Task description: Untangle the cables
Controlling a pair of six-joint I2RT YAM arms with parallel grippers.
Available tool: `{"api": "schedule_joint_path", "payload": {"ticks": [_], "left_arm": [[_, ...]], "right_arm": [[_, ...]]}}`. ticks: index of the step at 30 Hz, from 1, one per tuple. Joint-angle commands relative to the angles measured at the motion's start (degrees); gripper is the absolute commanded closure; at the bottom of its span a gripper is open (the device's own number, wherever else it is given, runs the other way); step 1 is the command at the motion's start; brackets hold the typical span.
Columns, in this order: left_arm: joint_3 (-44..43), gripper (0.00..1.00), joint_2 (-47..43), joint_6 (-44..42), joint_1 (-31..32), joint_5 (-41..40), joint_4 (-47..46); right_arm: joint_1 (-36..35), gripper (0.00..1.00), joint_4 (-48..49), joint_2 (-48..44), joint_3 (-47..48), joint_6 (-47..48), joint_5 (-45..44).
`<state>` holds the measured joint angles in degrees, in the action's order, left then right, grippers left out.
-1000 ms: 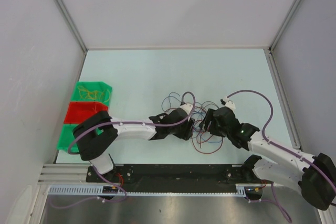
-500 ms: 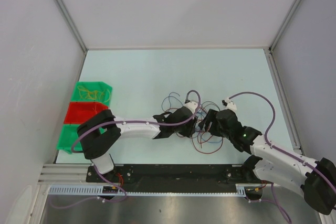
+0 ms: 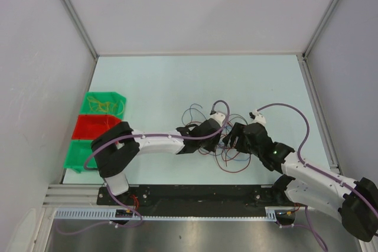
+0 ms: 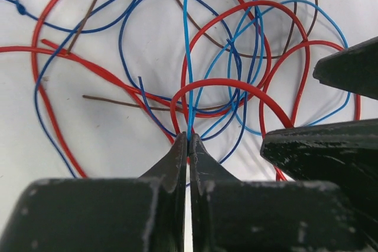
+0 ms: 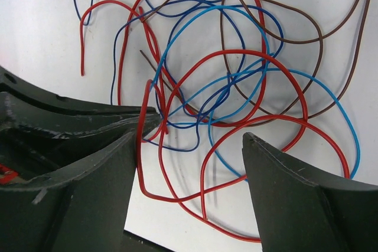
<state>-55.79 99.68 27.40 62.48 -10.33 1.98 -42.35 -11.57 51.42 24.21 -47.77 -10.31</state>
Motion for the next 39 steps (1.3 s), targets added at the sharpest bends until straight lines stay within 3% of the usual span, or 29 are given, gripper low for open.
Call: {"api": "schedule_joint_path", "payload": {"ticks": [1,6,14,22,27,31,39], "left_arm": [[-5.6,1.0,-4.9,-0.9,0.5,-2.3,7.1],[-11.6,1.0,-9.2,-1.9,0.5,-1.9,17.9],[-16.9,1.0,-15.1,-2.5,0.5,0.5,26.1],[-27.3,1.0,-17.7,-4.6,0.4,-0.9,35.4],[-34.8,1.0,-19.5,-5.8,-0.2,-1.5,37.2],[-41.0,1.0,-18.8,-6.4,-1.7,-1.2,39.0],[-59.8,1.0,-17.9,-10.5,-5.8,-1.8,39.9]], "right_arm": [[0.2,0.25,2.3,0.3,-0.2,0.7,-0.6],[0.3,0.25,2.5,0.5,-0.2,0.5,-0.8],[0.3,0.27,2.5,0.4,-0.2,0.2,-1.3],[0.3,0.53,2.3,-0.3,-0.3,0.2,-1.6],[0.2,0.59,2.6,0.3,-0.2,0.4,-1.5],[0.2,0.71,2.8,0.5,-0.3,0.6,-1.3],[0.2,0.75,3.1,0.7,-0.6,1.0,-1.3]]}}
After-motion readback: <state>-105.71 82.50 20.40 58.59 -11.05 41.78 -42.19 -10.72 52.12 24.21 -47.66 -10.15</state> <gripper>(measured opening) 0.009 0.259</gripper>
